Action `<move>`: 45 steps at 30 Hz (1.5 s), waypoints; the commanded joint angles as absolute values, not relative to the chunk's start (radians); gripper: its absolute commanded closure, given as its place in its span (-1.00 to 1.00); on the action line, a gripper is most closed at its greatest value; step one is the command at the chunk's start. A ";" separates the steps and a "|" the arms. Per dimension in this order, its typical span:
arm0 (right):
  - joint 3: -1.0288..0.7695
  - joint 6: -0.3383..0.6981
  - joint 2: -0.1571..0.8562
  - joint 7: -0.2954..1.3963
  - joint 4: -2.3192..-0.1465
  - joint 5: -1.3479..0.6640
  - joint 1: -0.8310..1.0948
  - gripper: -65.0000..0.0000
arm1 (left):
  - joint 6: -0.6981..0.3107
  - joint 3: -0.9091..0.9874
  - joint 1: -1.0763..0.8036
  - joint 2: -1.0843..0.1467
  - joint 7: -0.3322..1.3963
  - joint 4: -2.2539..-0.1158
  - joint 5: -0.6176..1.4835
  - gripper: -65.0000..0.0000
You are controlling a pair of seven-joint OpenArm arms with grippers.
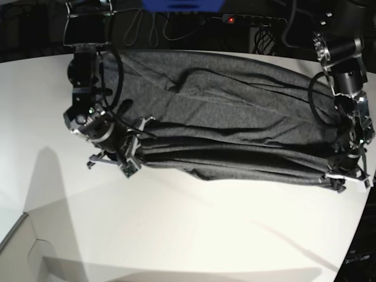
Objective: Layout the t-shirt on the table in an organized manner, then fold the t-shirt properly
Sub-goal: 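Drag the folded shirt strip with both grippers toward the robot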
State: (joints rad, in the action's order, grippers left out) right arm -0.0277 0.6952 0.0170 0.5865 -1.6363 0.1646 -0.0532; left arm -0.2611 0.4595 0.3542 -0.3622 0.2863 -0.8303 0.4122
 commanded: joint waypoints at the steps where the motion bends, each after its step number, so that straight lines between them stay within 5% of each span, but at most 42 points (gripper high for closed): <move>1: -0.030 0.698 0.021 0.564 -1.678 0.154 -0.054 1.00 | -0.257 0.490 0.366 -0.389 0.251 -0.862 0.421 0.99; 16: -0.030 0.698 0.018 0.553 -1.936 0.153 0.191 1.00 | -0.257 0.567 0.168 -0.390 0.252 -1.092 0.591 0.99; 45: 0.053 0.698 0.044 0.401 -1.880 0.151 0.456 1.00 | -0.257 0.661 -0.124 -0.383 0.251 -1.204 0.691 0.99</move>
